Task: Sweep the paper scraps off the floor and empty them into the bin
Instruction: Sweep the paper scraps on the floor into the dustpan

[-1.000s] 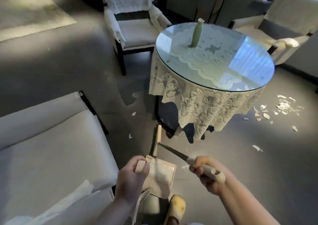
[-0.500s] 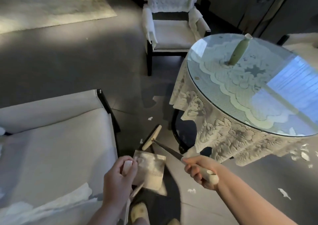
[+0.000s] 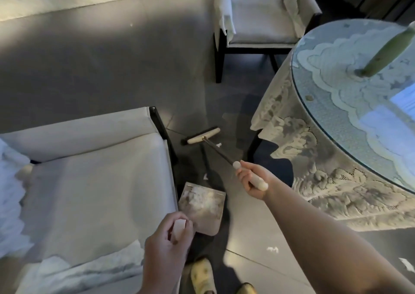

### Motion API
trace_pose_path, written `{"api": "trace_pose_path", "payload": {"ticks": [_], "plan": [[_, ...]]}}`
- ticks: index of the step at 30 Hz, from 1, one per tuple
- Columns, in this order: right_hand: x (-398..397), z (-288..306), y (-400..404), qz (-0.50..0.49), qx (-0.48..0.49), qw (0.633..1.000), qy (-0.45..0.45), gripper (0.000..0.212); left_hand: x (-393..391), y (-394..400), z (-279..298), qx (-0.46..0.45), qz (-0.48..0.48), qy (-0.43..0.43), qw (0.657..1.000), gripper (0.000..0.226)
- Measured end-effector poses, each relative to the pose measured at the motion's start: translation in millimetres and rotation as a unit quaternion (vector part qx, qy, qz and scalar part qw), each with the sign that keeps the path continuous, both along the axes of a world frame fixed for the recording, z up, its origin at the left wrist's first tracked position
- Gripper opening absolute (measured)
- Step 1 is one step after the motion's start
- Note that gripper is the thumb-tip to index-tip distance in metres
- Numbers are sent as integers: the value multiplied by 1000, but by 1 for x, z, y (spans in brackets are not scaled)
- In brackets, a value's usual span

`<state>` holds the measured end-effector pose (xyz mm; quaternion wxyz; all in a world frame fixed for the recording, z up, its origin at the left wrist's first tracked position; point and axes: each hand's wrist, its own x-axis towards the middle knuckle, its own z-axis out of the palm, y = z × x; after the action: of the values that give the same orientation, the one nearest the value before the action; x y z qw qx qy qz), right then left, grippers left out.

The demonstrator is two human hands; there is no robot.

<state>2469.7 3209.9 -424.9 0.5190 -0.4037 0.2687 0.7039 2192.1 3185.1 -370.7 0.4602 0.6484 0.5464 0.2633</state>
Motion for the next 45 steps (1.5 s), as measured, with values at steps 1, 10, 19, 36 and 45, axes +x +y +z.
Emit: {"api": "trace_pose_path", "payload": {"ticks": [1, 10, 19, 36, 45], "plan": [[-2, -8, 3, -9, -7, 1000, 13, 26, -4, 1, -1, 0, -3, -1, 1000, 29], [-11, -37, -84, 28, -25, 998, 52, 27, -16, 3, 1, -50, -82, -8, 995, 24], [-33, -9, -206, 60, -101, 993, -21, 20, -3, -20, 18, -98, -133, -12, 986, 28], [-85, -8, -455, -93, -152, 984, -24, 11, 6, -135, 20, -64, -148, 19, 987, 15], [-155, -1, -571, -244, -141, 959, 9, 7, 30, -192, 19, -28, -214, 9, 976, 15]]}}
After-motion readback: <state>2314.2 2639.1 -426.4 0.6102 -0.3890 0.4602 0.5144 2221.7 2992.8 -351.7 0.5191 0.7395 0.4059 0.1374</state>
